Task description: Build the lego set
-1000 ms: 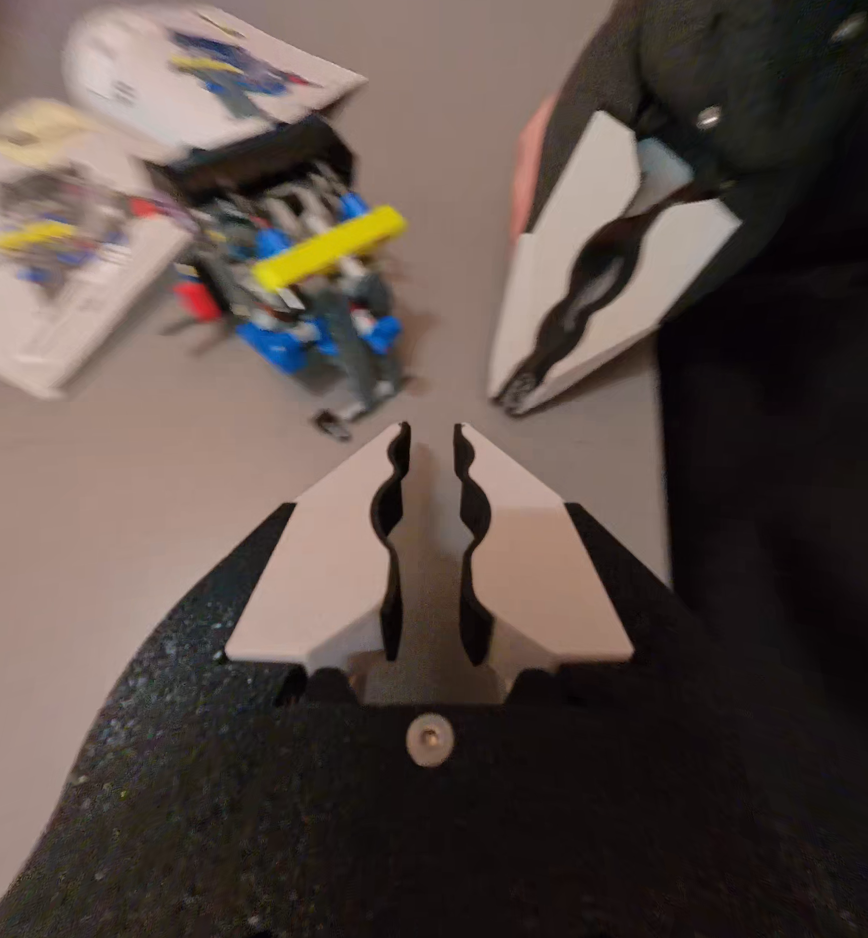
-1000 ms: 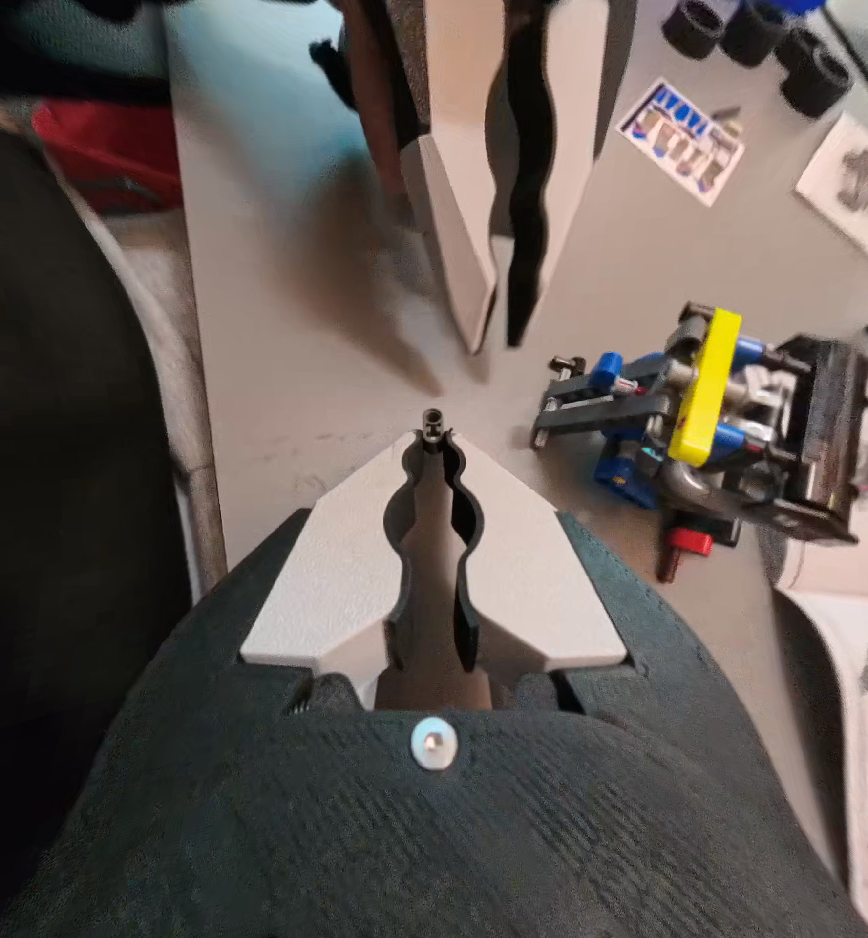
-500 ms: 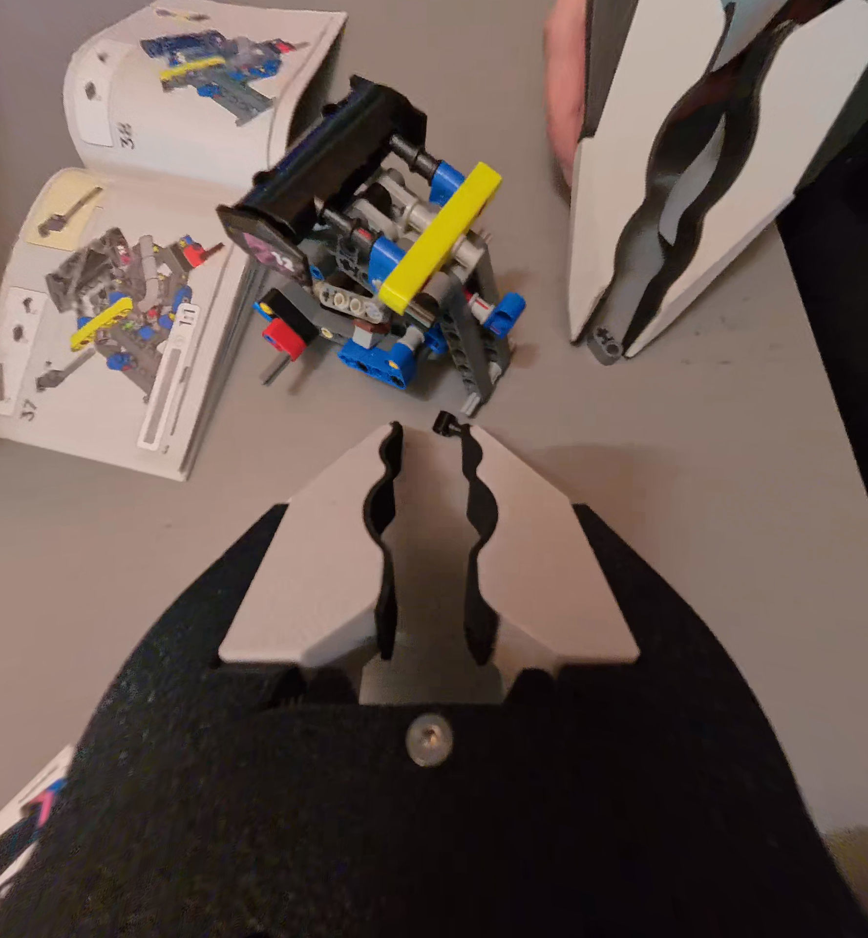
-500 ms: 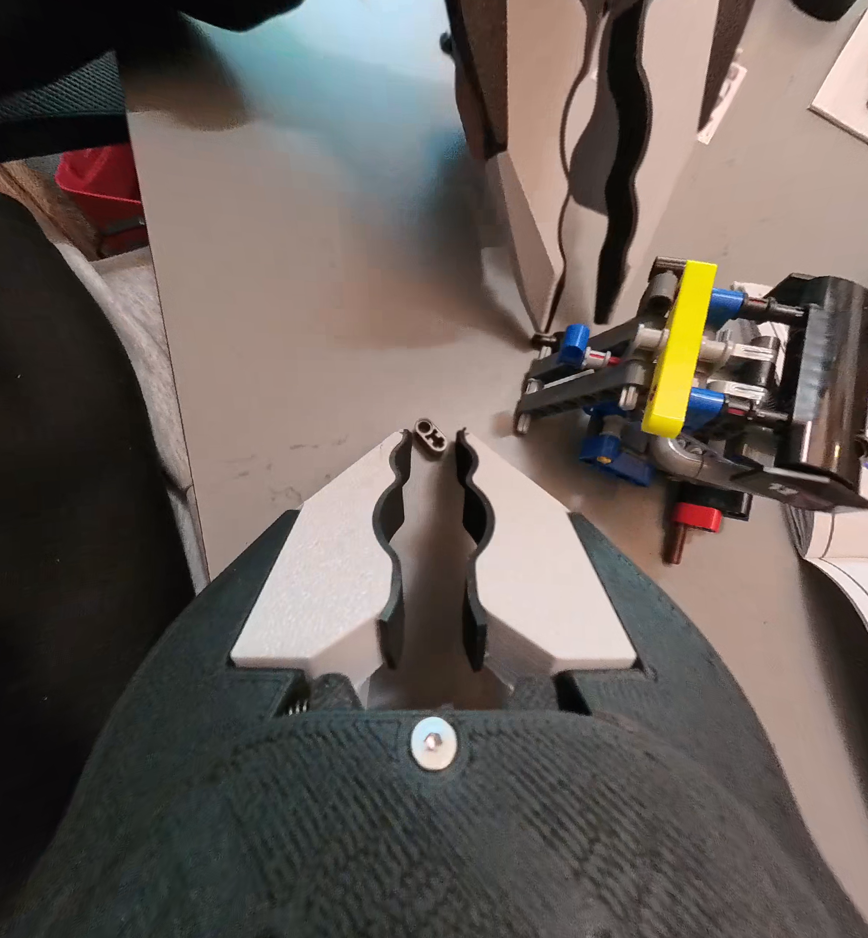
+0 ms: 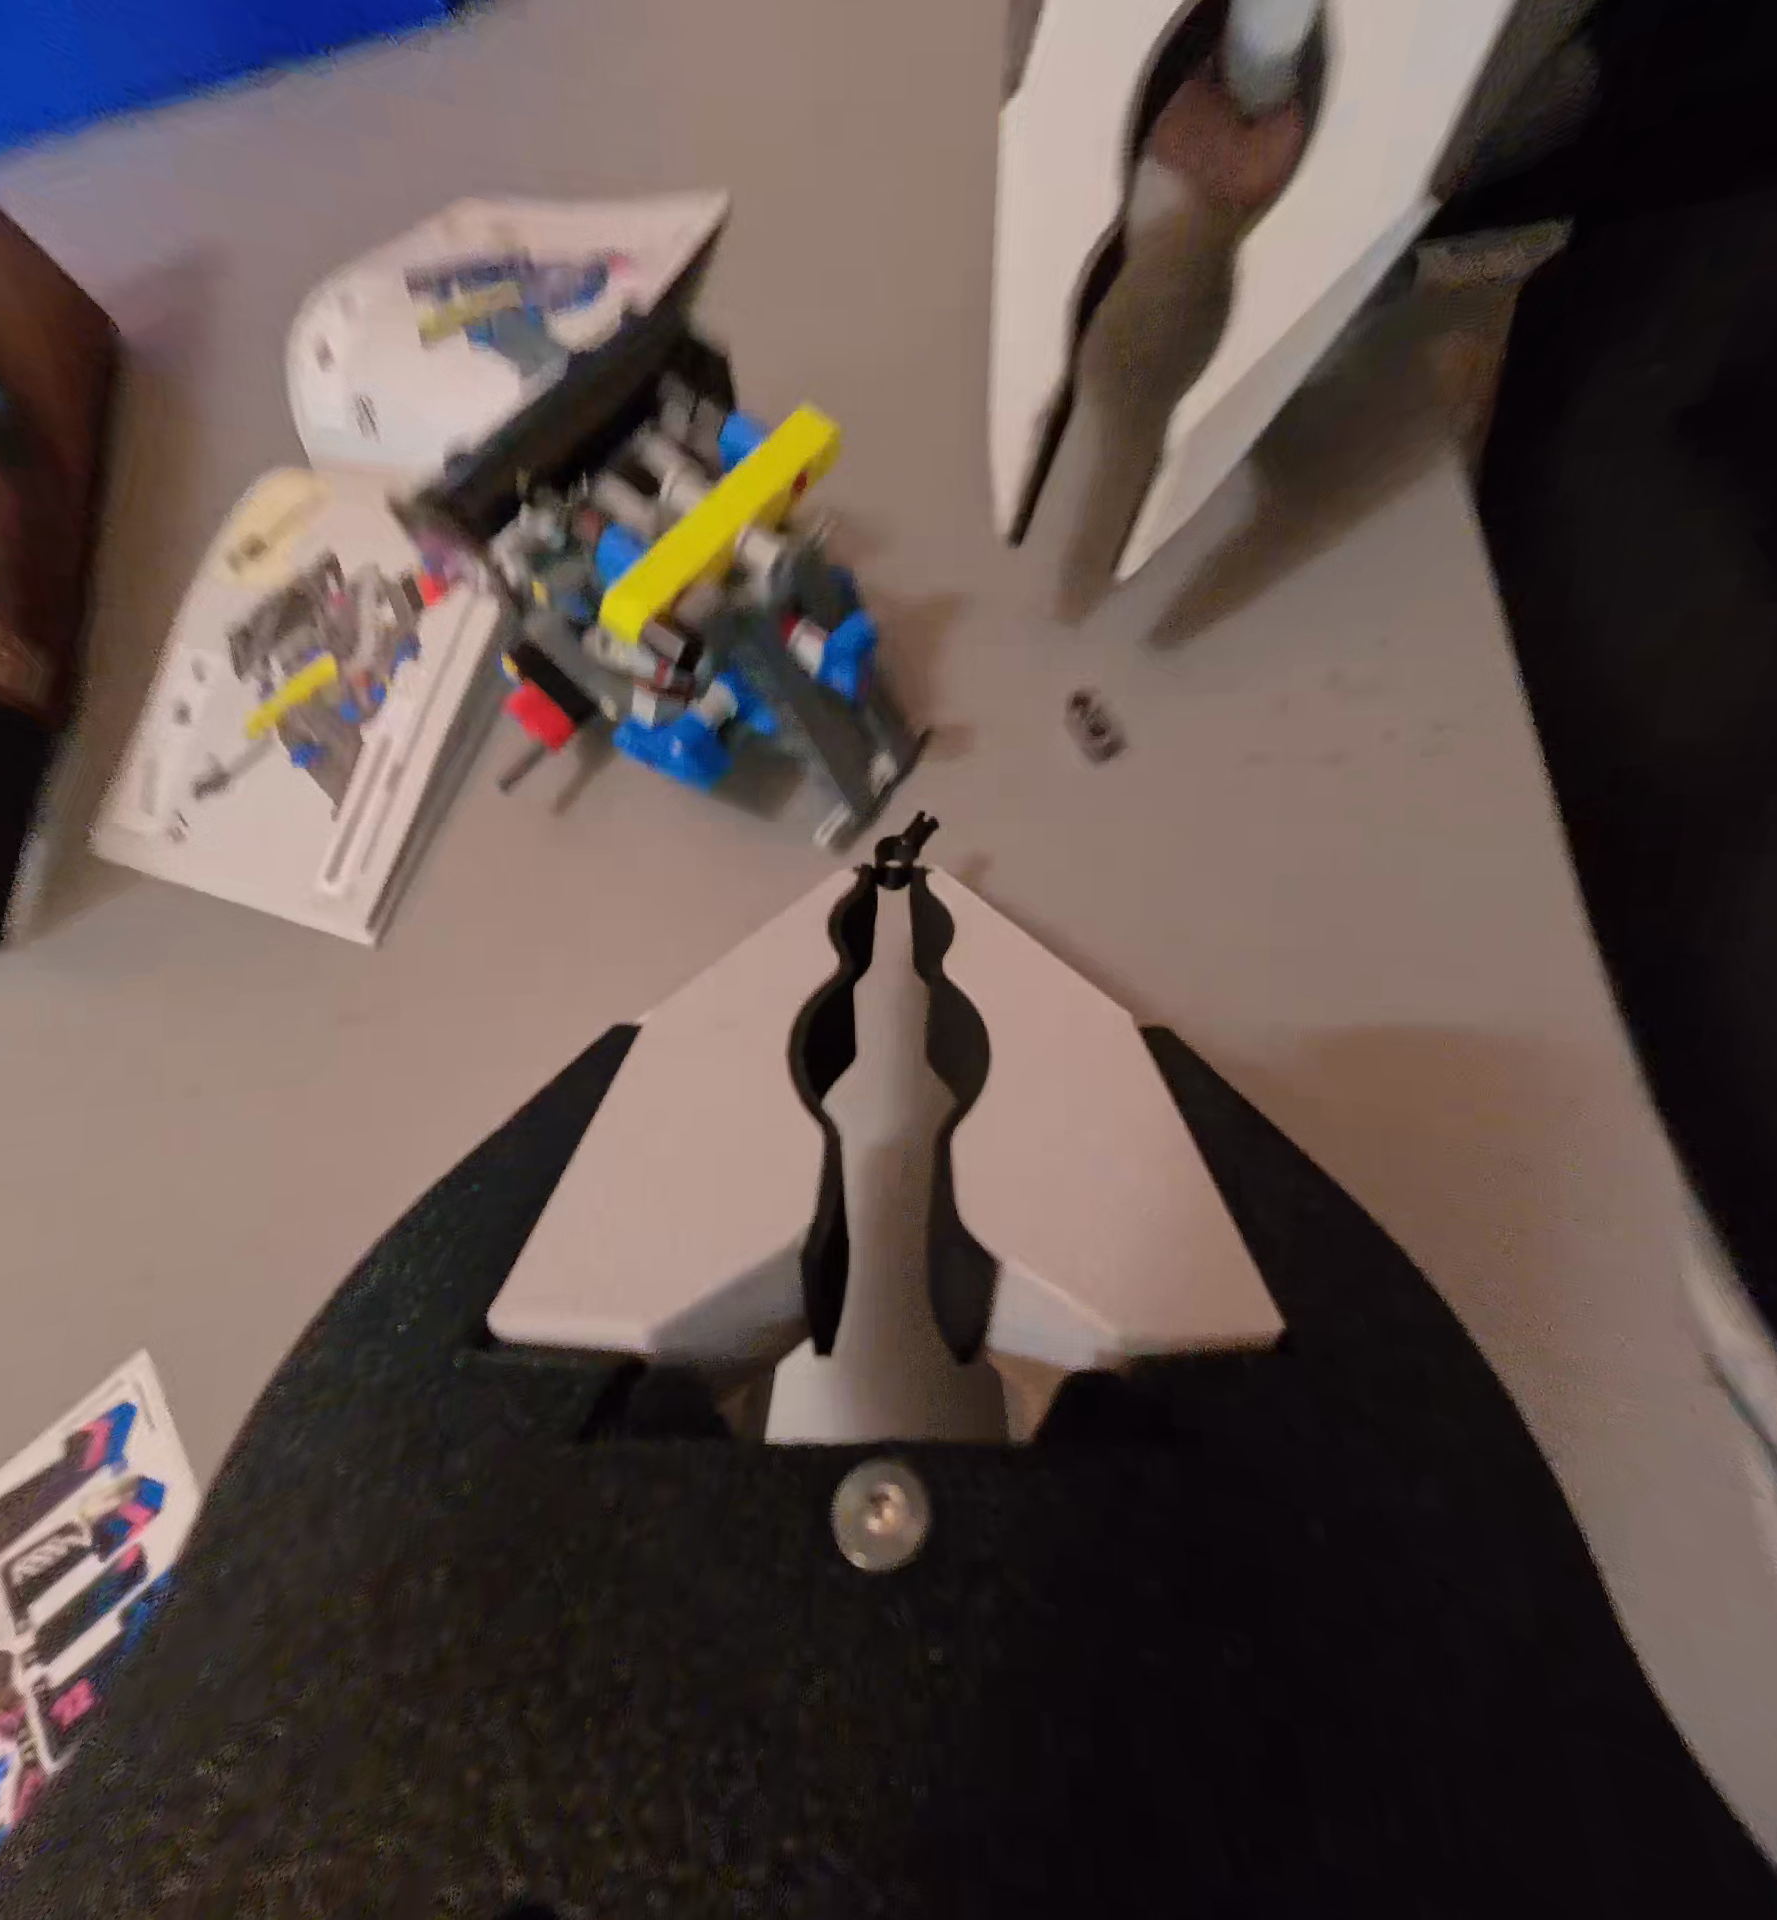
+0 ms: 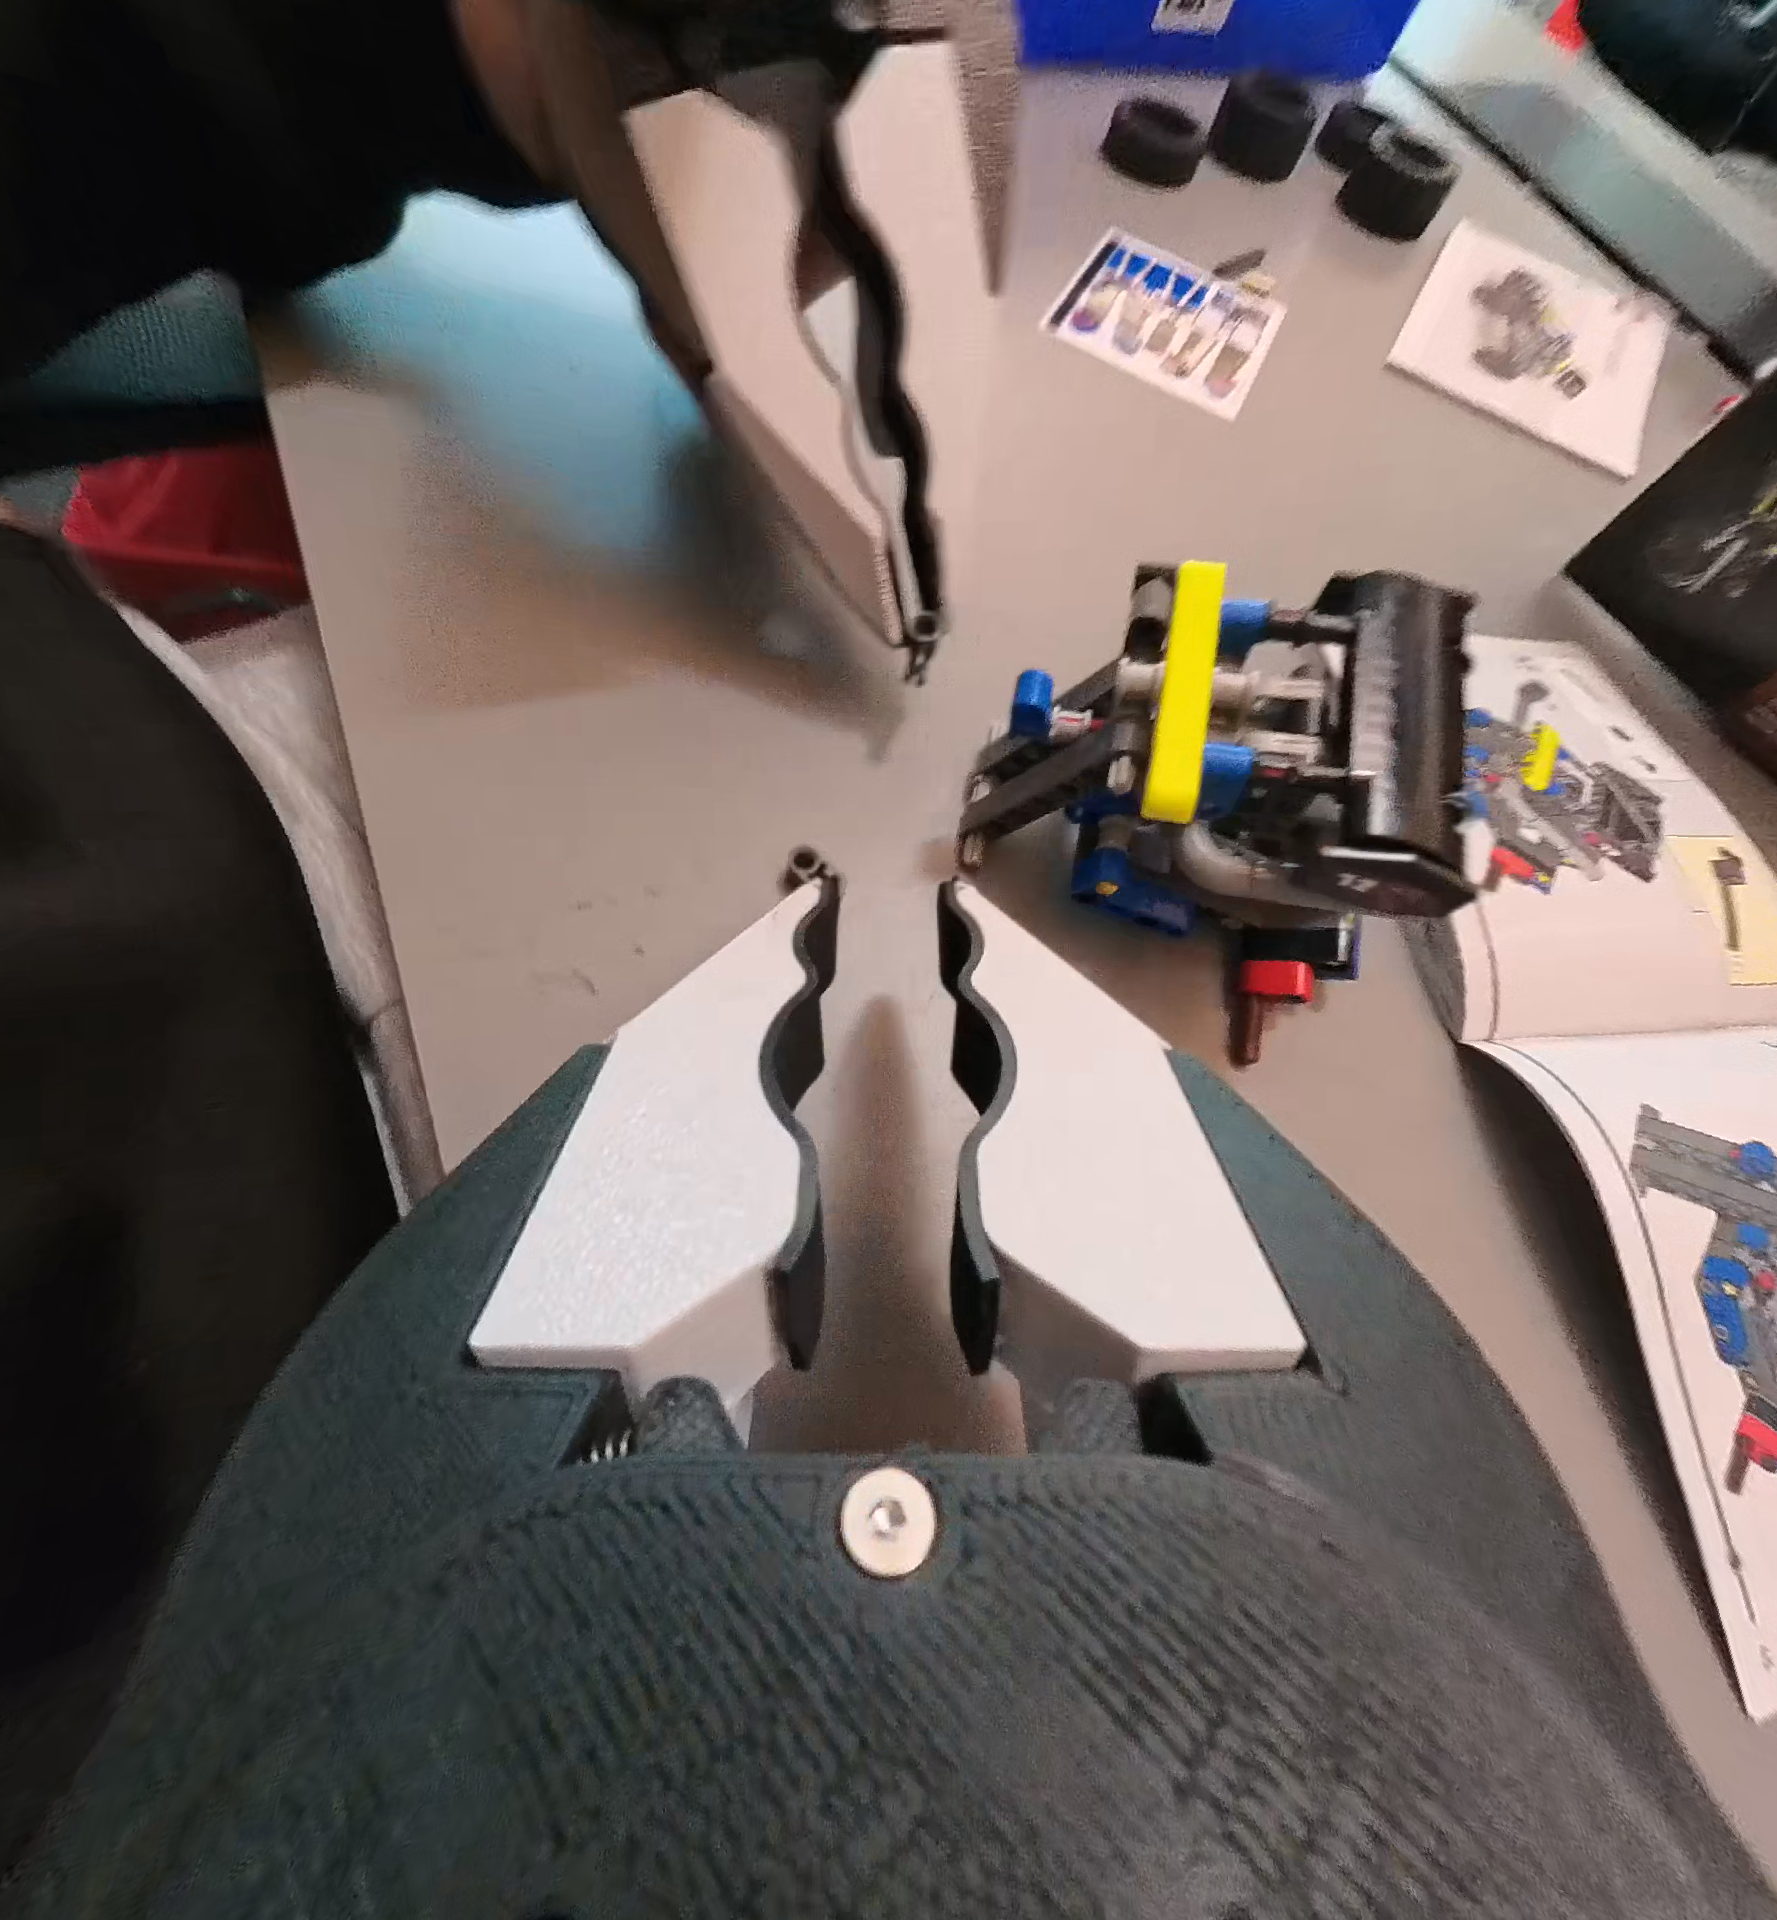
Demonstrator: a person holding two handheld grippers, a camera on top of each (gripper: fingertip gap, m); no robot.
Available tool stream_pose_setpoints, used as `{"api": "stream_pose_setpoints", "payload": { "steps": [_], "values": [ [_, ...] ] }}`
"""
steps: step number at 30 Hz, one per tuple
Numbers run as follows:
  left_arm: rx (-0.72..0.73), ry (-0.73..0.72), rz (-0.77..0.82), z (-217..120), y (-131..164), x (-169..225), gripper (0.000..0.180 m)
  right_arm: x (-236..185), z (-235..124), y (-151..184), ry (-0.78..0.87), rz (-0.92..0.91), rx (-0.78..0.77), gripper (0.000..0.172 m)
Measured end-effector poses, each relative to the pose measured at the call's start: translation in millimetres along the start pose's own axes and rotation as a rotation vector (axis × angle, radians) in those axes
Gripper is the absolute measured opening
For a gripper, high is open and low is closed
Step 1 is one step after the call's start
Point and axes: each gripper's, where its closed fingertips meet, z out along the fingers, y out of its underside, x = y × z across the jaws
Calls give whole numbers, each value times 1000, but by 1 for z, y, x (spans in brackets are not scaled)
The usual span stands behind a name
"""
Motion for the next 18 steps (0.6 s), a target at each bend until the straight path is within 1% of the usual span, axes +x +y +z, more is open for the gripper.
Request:
{"api": "stream_pose_setpoints", "payload": {
  "steps": [2,3,4,6,8,12,14,15,18],
  "values": [
    [64,-55,55,-4,-21,11,3,0,-4,-11,8,18,56,15],
    [77,-83,87,-4,-28,16,3,-3,-5,-18,0,9,89,12],
    [79,-110,121,-4,-33,19,3,-6,-4,-23,-2,-15,116,9],
    [80,-162,168,-2,-41,23,3,-8,-2,-27,25,-71,123,8],
    [90,-164,183,-1,-47,28,3,-13,1,-28,26,-119,112,8],
    [94,-168,214,1,-54,32,3,-14,3,-30,52,-134,112,13],
    [83,-176,237,3,-56,33,3,-14,3,-32,62,-138,118,9],
    [76,-176,240,3,-56,34,3,-12,3,-31,79,-150,108,3],
    [73,-193,239,4,-56,33,3,-9,4,-29,102,-175,97,2]
  ]
}}
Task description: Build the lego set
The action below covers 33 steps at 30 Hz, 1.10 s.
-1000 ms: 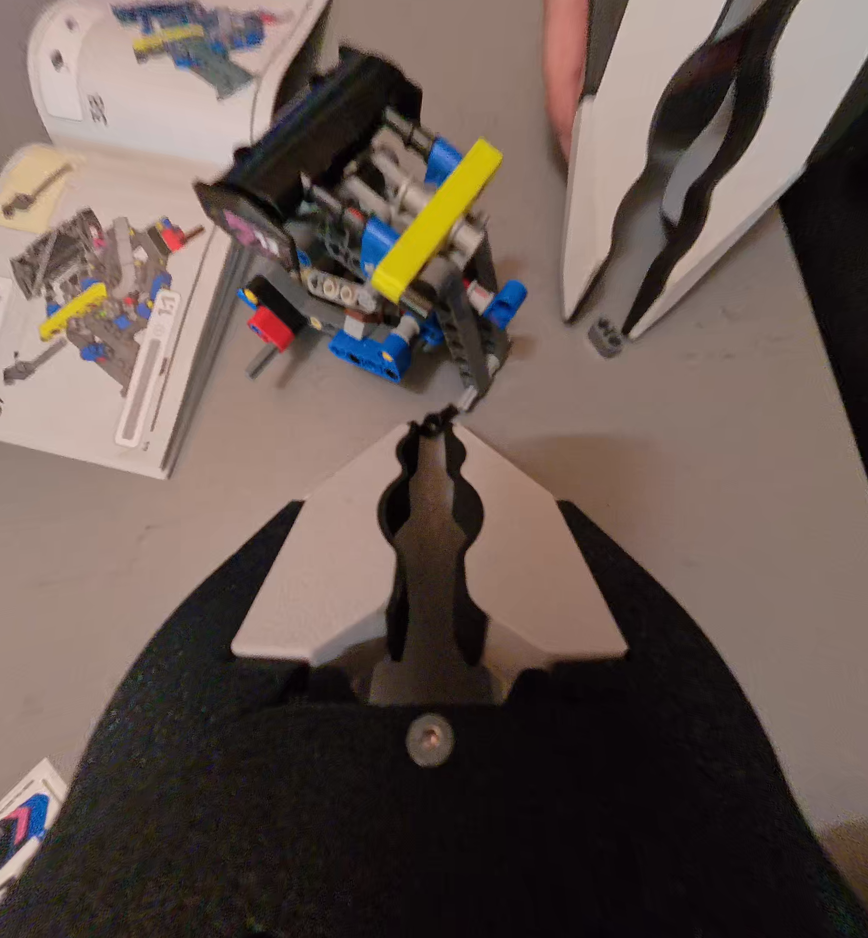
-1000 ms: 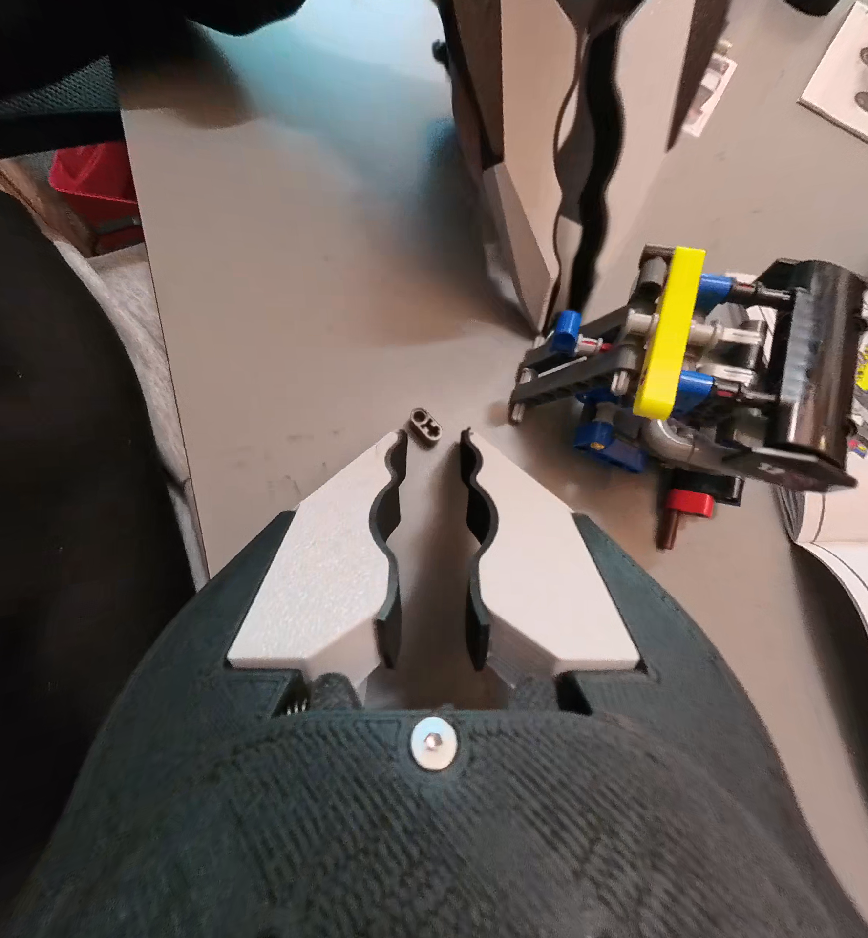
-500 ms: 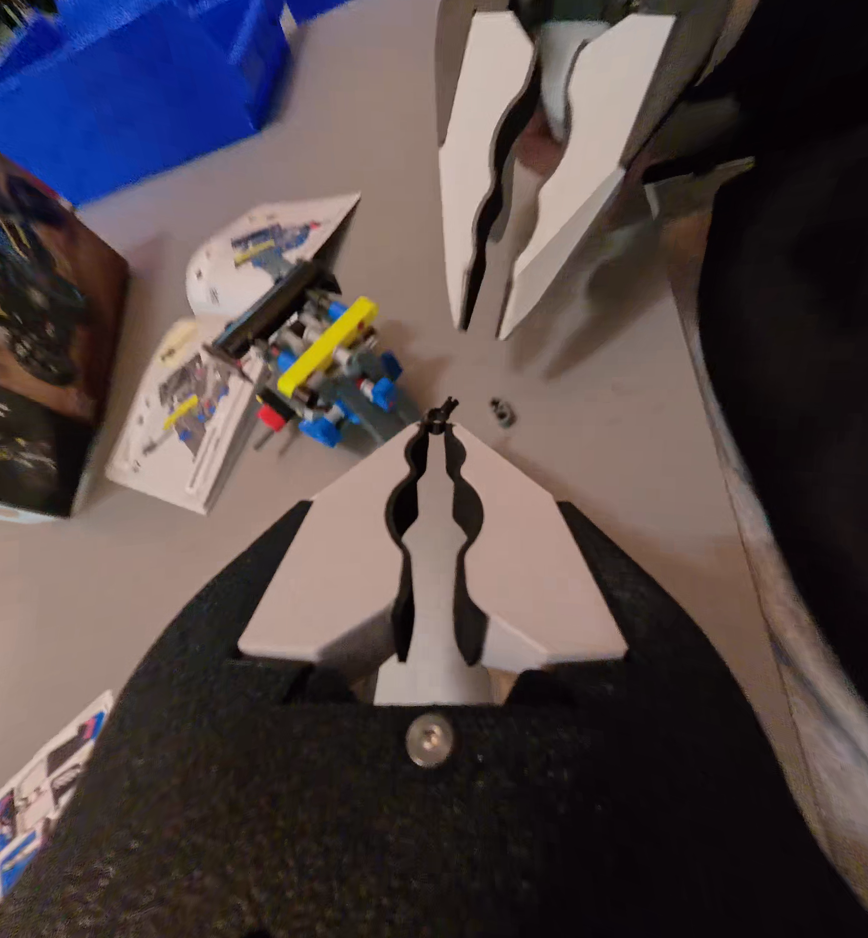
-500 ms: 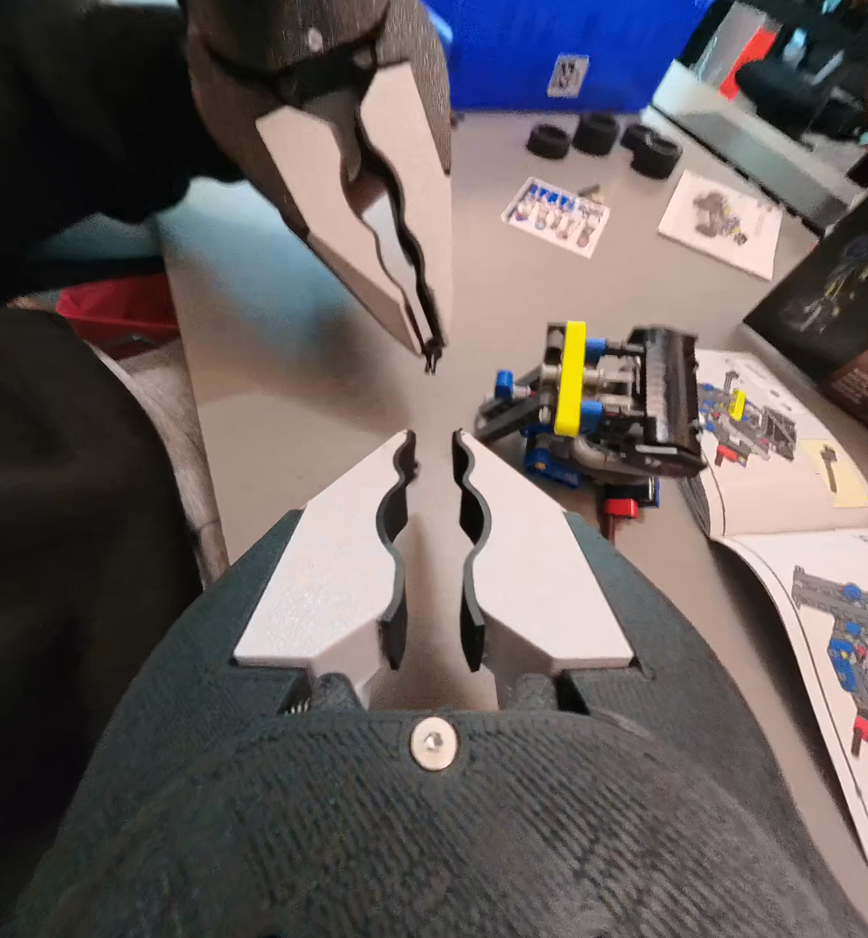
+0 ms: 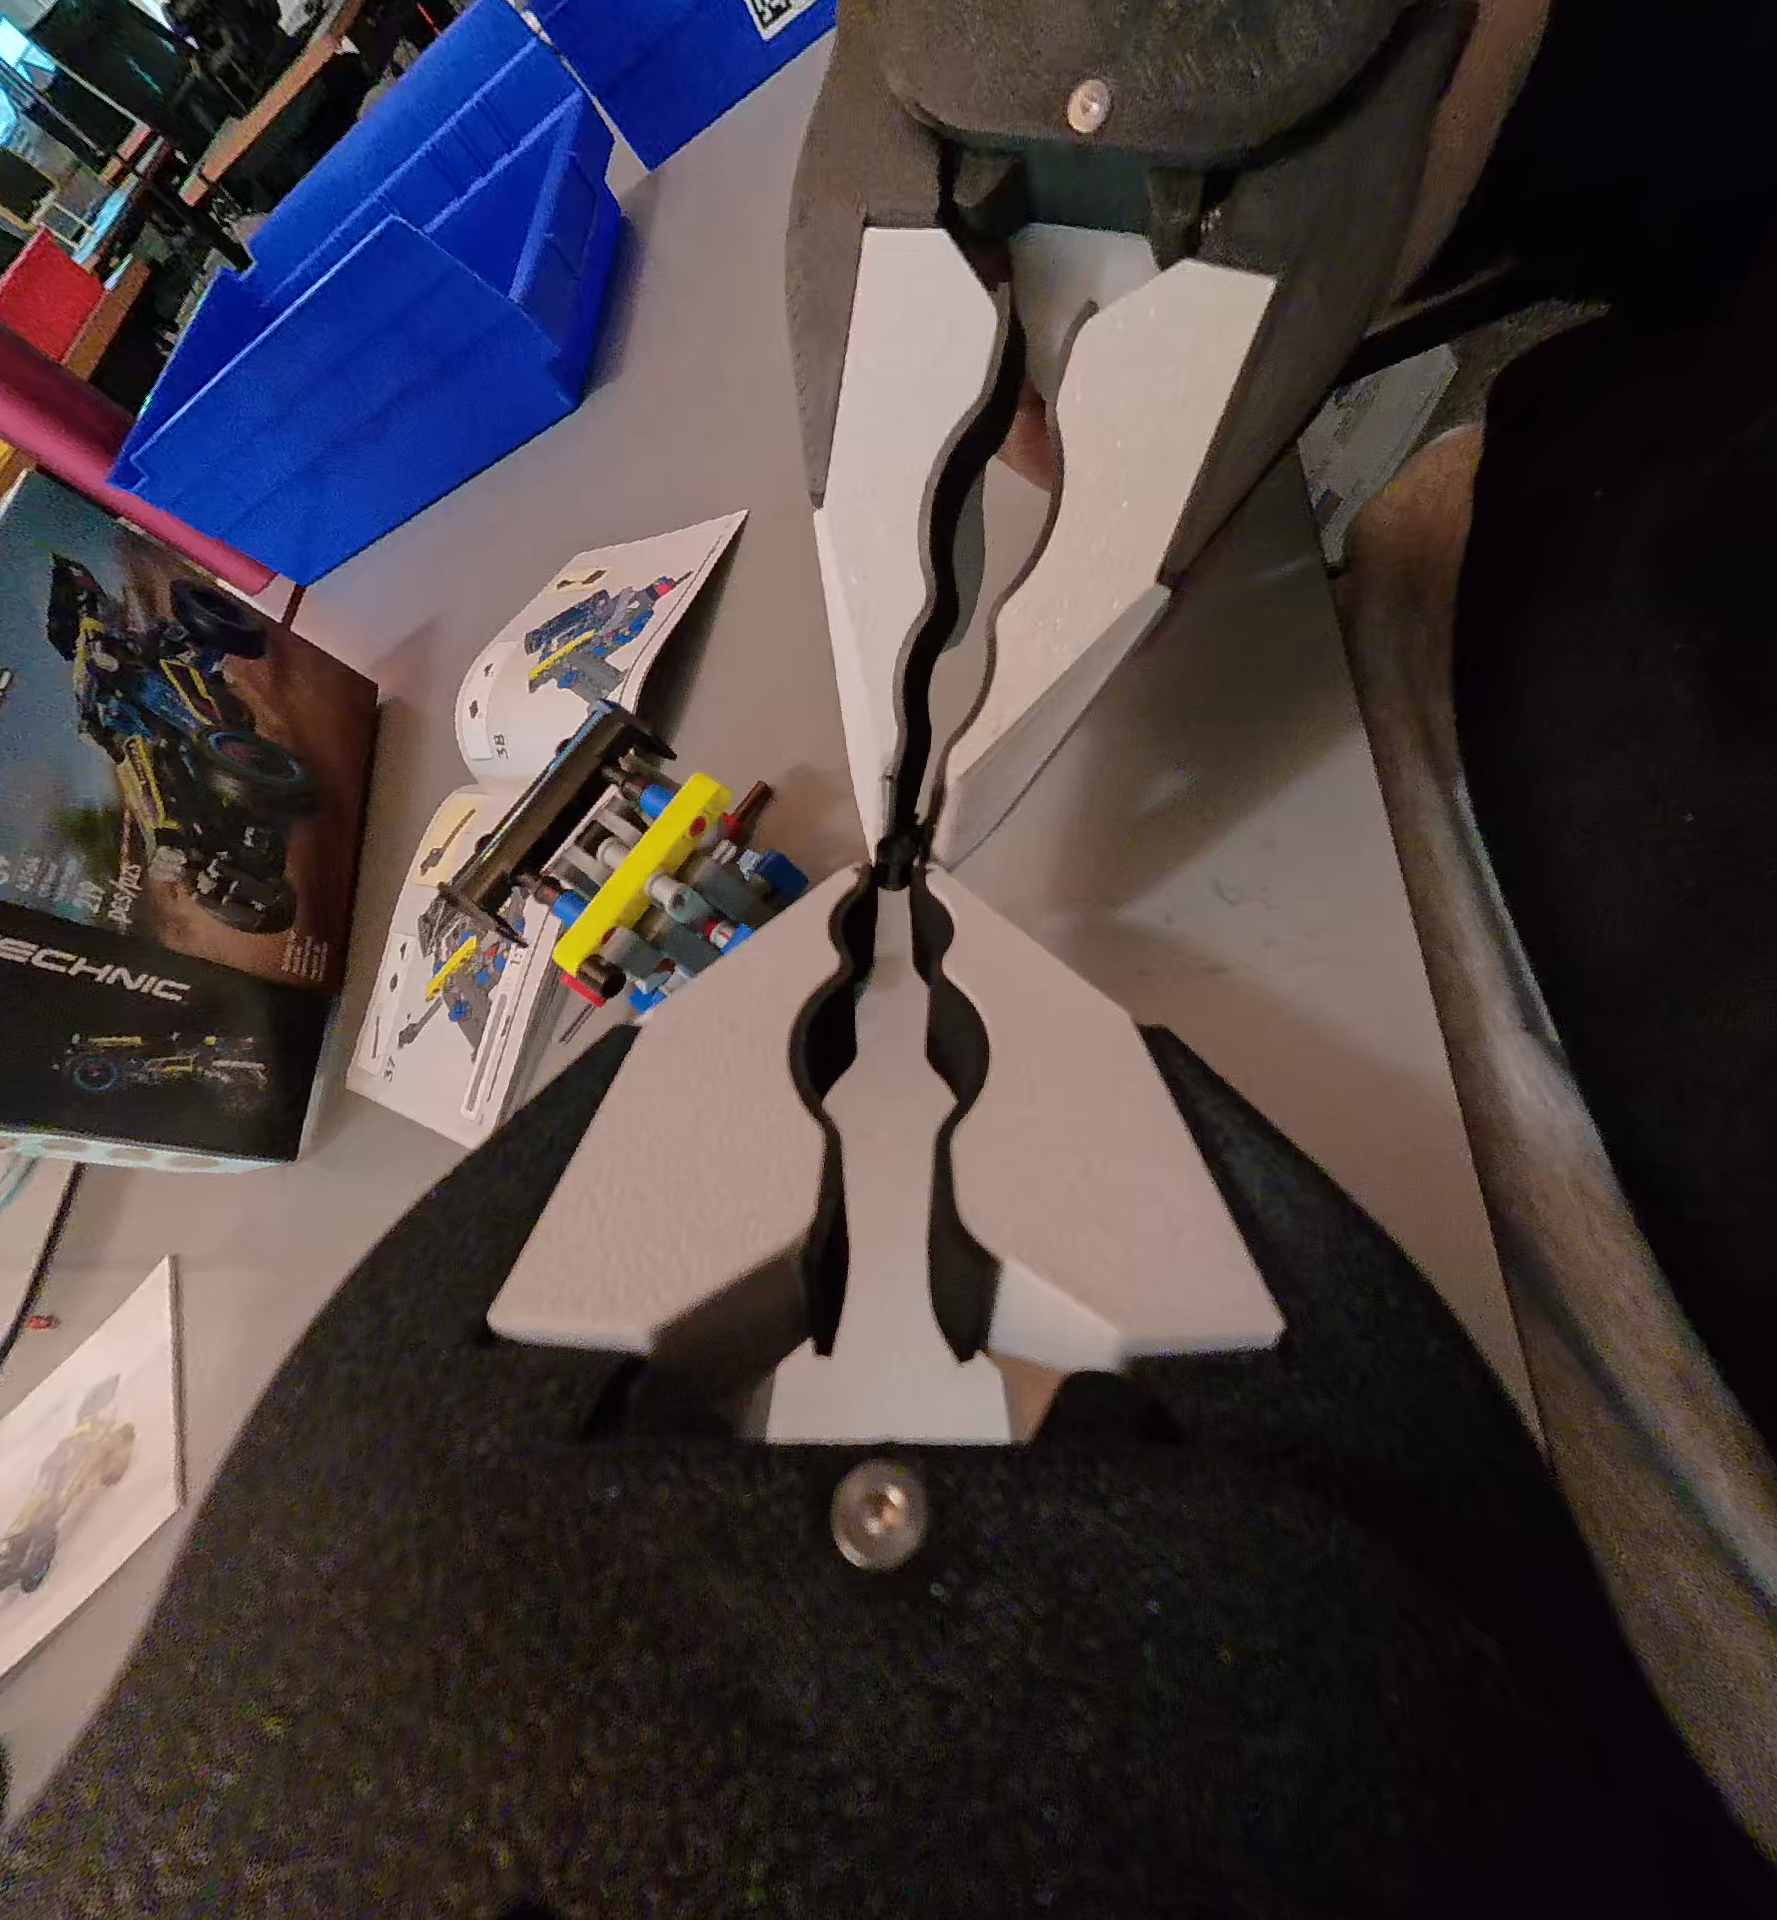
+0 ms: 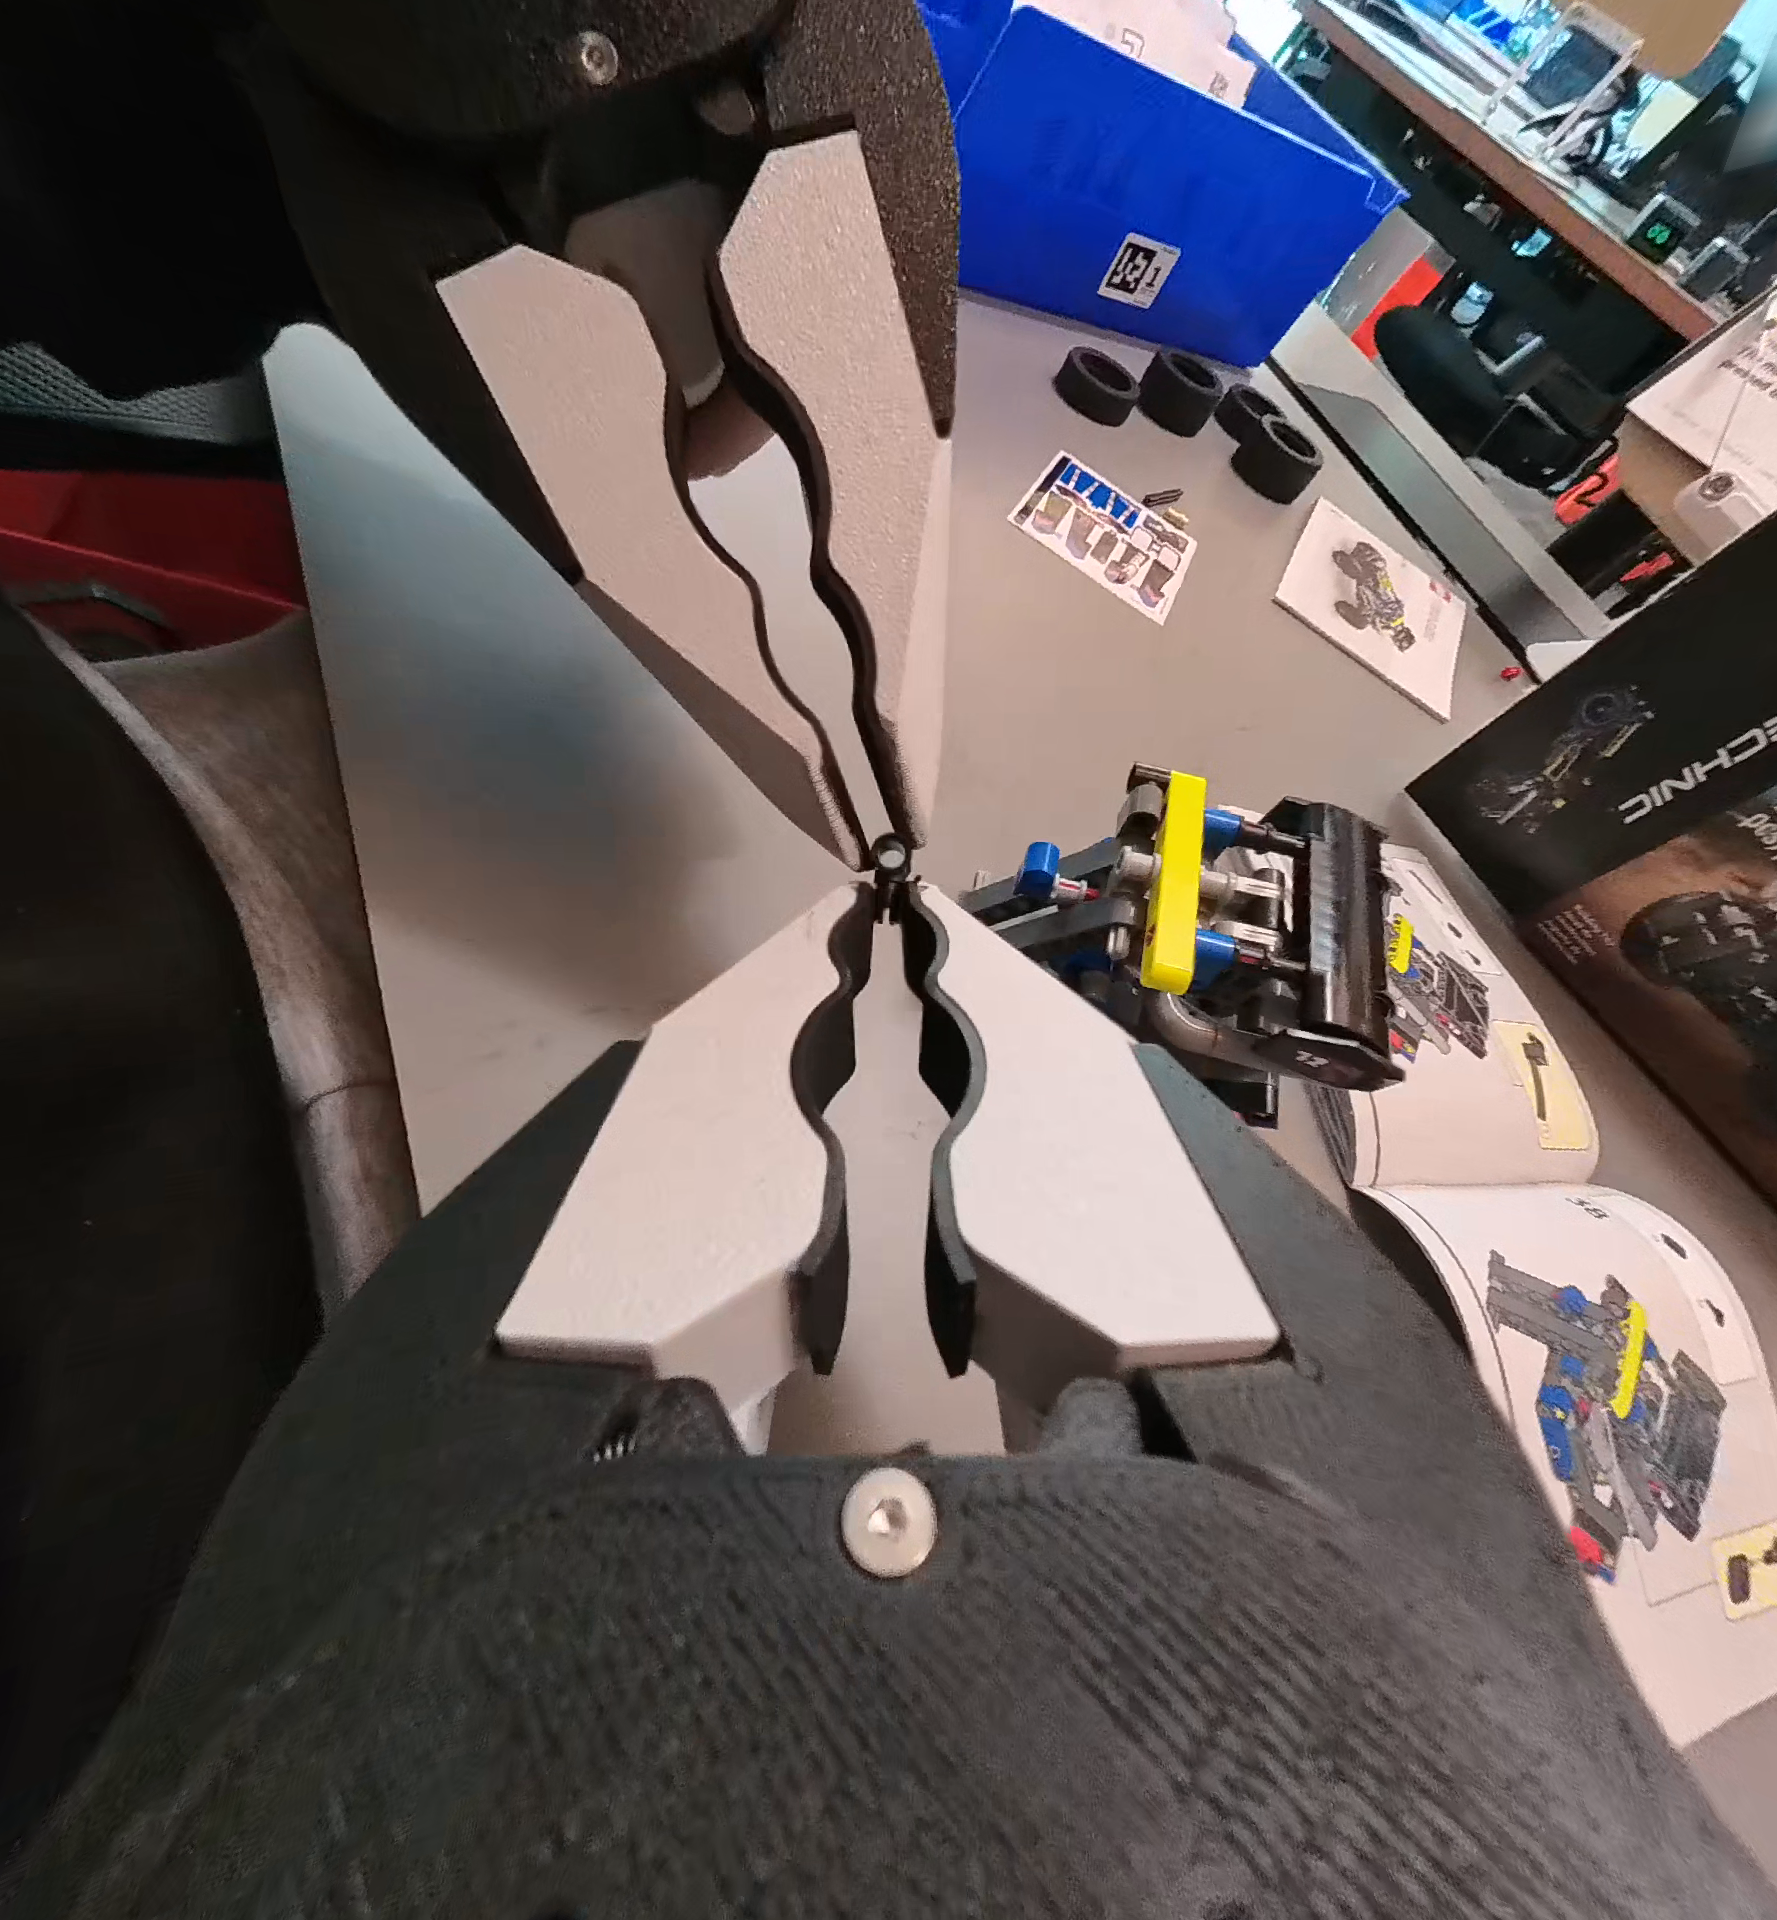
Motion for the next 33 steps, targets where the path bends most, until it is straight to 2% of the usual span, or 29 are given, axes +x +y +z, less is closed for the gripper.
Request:
{"api": "stream_pose_setpoints", "payload": {
  "steps": [3,8,11,19,22,33],
  "values": [
    [25,15,-84,-2,-1,-1,3,3,0,-2,37,-47,27,2],
    [83,107,-352,-6,-3,0,12,9,-3,-9,159,-232,69,1],
    [117,165,-430,-8,-5,5,18,11,-4,-11,204,-299,79,1],
    [206,253,-647,-12,-15,1,15,8,-3,-14,230,-389,84,1],
    [195,259,-682,-10,-14,-1,7,6,-3,-15,236,-427,86,1],
    [82,197,-709,1,-2,0,5,6,4,-1,262,-526,-16,1]
  ]
}}
